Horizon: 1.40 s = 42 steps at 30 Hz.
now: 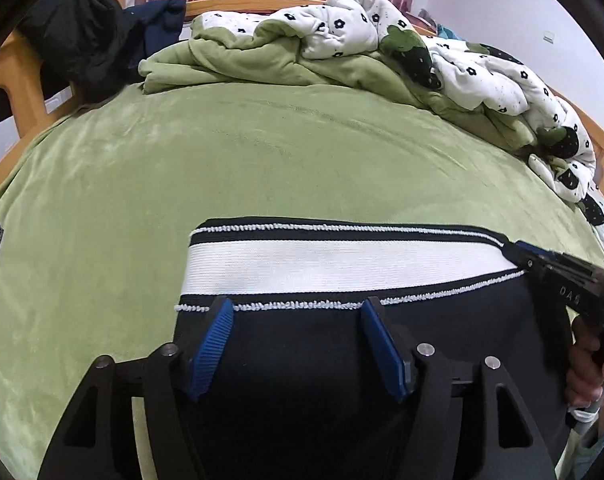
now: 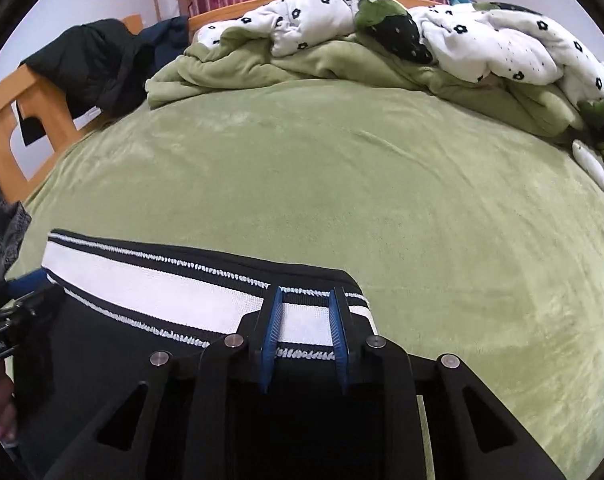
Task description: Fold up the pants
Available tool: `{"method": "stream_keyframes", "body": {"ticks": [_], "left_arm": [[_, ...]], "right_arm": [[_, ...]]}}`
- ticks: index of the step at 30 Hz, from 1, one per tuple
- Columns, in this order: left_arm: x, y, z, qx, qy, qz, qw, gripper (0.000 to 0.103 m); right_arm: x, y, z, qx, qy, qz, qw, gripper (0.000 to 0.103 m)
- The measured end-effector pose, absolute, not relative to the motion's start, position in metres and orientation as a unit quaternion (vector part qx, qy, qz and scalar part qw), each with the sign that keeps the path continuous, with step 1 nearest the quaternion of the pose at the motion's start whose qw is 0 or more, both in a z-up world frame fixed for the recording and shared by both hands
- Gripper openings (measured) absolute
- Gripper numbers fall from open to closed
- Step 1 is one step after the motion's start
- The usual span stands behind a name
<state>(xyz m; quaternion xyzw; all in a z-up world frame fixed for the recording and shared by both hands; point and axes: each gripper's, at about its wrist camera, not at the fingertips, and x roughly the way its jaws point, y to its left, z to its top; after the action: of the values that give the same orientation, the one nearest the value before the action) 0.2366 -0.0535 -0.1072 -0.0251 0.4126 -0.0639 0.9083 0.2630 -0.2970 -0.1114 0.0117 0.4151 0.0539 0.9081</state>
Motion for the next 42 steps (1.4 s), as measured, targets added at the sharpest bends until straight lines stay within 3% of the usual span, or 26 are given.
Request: {"method": "stream_keyframes", "body": {"ticks": [9,14,16,19,22,30,37,42], "left_arm": [[0.229,-0.048,-0.11,-0.035,0.404,-0.062,0.912,0.064],[0.226,-0.031,-0.1,-0.093,0.37,-0.072,0.921,0.064],[0.232,-0.029,-0.101,-0.096,0.375,-0.064,0.92,0.062],[0.24,-0.037,-0.111,-0.074,0.399,-0.054,0.912,0.062],[0.24,-0.045,-0.112,-0.047,0.402,-0.051,0.913,0.07],[0.239,-0.043,-0.114,-0.057,0.408,-0.068,0.909,0.075],[0.222,-0.045,-0.112,-0.063,0.418,-0.069,0.904,0.075],[0.197,-0.027,-0.112,-0.143,0.437,-0.091,0.883,0.075]], "right_arm": [[0.253,-0.295,-0.097,0.017,0.409,0.055,0.911,0.026],[0.244,-0.291,-0.085,0.003,0.364,0.022,0.931,0.027],[0.251,-0.29,-0.091,0.004,0.385,0.036,0.922,0.037],[0.26,-0.287,-0.109,-0.016,0.406,0.032,0.913,0.039],[0.261,-0.292,-0.108,0.0,0.404,0.035,0.914,0.044],[0.263,-0.298,-0.112,0.016,0.412,0.032,0.91,0.05],[0.253,-0.305,-0.106,0.038,0.407,0.049,0.912,0.051],[0.214,-0.309,-0.098,0.016,0.405,0.074,0.911,0.051]]}}
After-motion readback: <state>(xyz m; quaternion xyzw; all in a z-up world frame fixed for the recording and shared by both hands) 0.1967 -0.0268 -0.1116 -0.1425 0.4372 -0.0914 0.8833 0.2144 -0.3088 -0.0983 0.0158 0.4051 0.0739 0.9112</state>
